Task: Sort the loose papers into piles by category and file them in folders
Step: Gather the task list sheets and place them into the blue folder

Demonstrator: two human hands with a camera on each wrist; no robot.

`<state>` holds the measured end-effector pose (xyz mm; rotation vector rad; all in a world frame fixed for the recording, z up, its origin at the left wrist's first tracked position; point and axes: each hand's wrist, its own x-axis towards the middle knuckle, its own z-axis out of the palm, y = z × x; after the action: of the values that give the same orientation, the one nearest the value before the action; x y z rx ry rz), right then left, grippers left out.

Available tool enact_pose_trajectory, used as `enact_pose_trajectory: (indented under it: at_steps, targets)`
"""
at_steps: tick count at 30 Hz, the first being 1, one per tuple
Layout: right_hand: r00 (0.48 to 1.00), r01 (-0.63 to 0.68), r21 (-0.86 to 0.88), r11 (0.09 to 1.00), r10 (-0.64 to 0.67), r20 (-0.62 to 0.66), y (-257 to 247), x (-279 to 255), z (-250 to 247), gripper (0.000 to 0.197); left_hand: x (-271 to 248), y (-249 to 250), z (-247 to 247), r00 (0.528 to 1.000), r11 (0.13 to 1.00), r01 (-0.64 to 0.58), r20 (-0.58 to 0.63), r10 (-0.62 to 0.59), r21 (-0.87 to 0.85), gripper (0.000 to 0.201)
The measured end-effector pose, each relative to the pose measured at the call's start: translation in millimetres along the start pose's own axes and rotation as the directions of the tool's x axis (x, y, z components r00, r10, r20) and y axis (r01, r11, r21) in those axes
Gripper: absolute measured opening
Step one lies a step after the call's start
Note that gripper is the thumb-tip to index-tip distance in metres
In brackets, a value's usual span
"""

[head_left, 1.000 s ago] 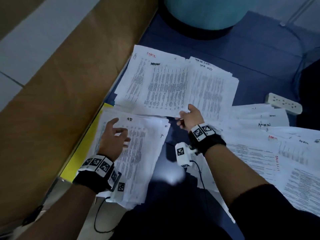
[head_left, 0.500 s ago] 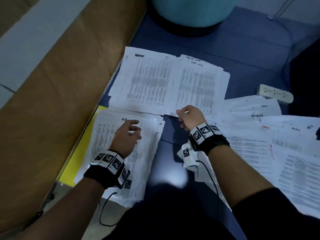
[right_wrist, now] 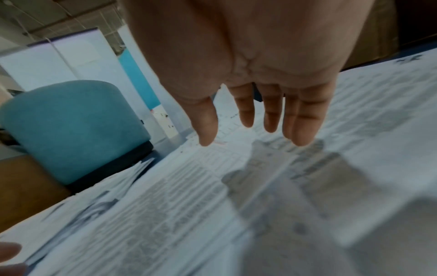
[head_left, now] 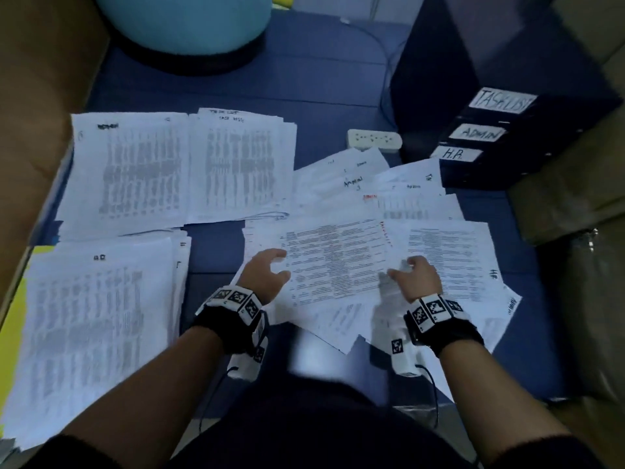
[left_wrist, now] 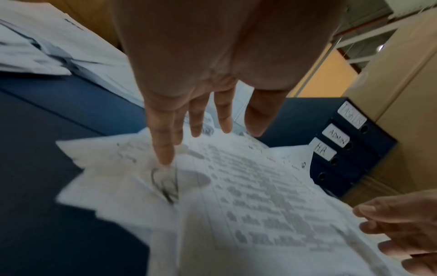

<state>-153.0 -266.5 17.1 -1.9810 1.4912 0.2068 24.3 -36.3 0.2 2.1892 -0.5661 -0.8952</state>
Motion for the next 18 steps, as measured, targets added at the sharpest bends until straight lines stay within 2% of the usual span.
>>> enact_pose_trajectory:
  at_steps: [3,6,10,11,13,15,18]
  targets:
    - [0.998,-0.023,0.004,1.0,0.022,0.059,16.5,4.1,4.3,0.055,0.5,2.4,21.6,0.999,0.993,0.048,0.019,-0.051,0.112,0.05]
    - [0.998,0.023,0.061,0.998,-0.026,0.058,15.3,3.0,9.1,0.047,-3.0,7.2,29.4,0.998,0.99,0.065,0.003,-0.066,0.127,0.051]
    - [0.987,0.152,0.129,0.98,-0.158,0.037,11.4,-3.3,2.3,0.008,-13.6,12.0,28.0,0.997,0.993,0.075,-0.038,-0.072,0.089,0.051]
    - [0.982,0.182,0.16,0.97,-0.189,0.024,12.4,-4.9,-4.6,0.005,-16.6,13.1,26.5,0.996,0.993,0.075,-0.053,-0.071,0.086,0.051]
    - [0.975,0.213,0.224,0.951,-0.221,0.011,15.4,-6.5,-23.1,0.019,-23.1,18.3,20.9,0.993,0.993,0.08,-0.089,-0.073,0.081,0.054]
    - [0.959,0.274,0.239,0.932,-0.285,0.008,16.5,-10.8,-47.9,0.016,-28.3,27.4,11.8,0.989,0.996,0.074,-0.13,-0.067,0.053,0.059]
    - [0.918,0.381,0.263,0.887,-0.397,0.008,14.0,-21.3,-85.5,0.01,-32.7,47.8,-4.4,0.983,1.0,-0.012,-0.181,0.014,0.011,0.072]
